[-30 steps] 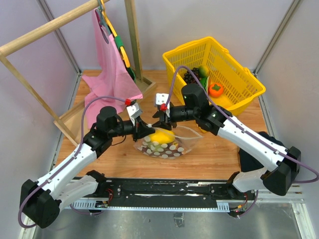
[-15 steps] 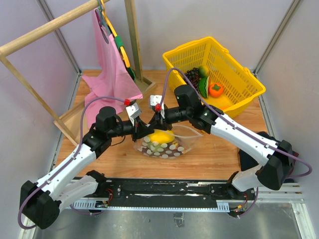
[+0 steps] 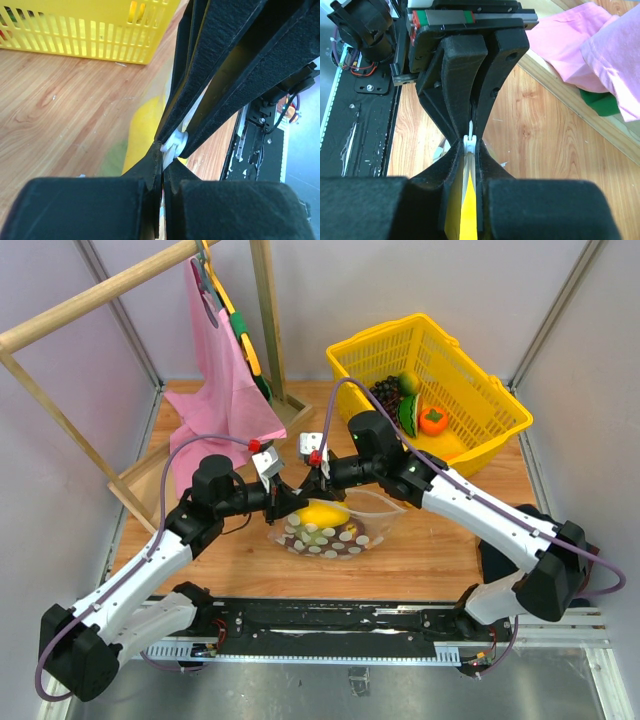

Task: Place the food in the zip-top bag and seal the zipper
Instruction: Zip the zipper food storage bag.

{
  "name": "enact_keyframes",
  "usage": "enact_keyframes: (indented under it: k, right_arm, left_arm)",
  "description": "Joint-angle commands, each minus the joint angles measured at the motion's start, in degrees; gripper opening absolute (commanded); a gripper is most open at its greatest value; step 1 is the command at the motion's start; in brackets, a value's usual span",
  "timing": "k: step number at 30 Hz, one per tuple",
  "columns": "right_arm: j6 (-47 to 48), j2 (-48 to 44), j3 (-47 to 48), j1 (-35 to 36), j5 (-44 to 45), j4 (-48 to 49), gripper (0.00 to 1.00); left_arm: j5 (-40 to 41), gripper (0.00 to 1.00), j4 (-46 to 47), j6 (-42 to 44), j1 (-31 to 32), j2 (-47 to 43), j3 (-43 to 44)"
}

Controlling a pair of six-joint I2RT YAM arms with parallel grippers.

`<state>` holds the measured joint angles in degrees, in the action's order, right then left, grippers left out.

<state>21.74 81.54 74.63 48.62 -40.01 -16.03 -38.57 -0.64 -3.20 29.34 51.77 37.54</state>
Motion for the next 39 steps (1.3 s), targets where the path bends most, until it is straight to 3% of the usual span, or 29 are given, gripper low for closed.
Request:
enact_keyframes:
  k: [1, 17, 39]
  right_arm:
    - [1.8, -2.0, -1.0, -0.1, 3.2, -5.1, 0.01]
    - [3.4, -4.8, -2.2, -2.1, 8.2, -10.6, 0.01]
    - [2.0, -9.6, -8.0, -4.5, 16.1, -14.6, 0.01]
  left_arm:
    - [1.0, 0.0, 3.6, 0.1, -0.2, -2.2, 0.4]
    - [4.2, 0.0, 3.7, -0.4, -0.6, -3.4, -0.1]
    - [14.9, 0.0, 2.1, -1.3, -1.7, -4.7, -0.5]
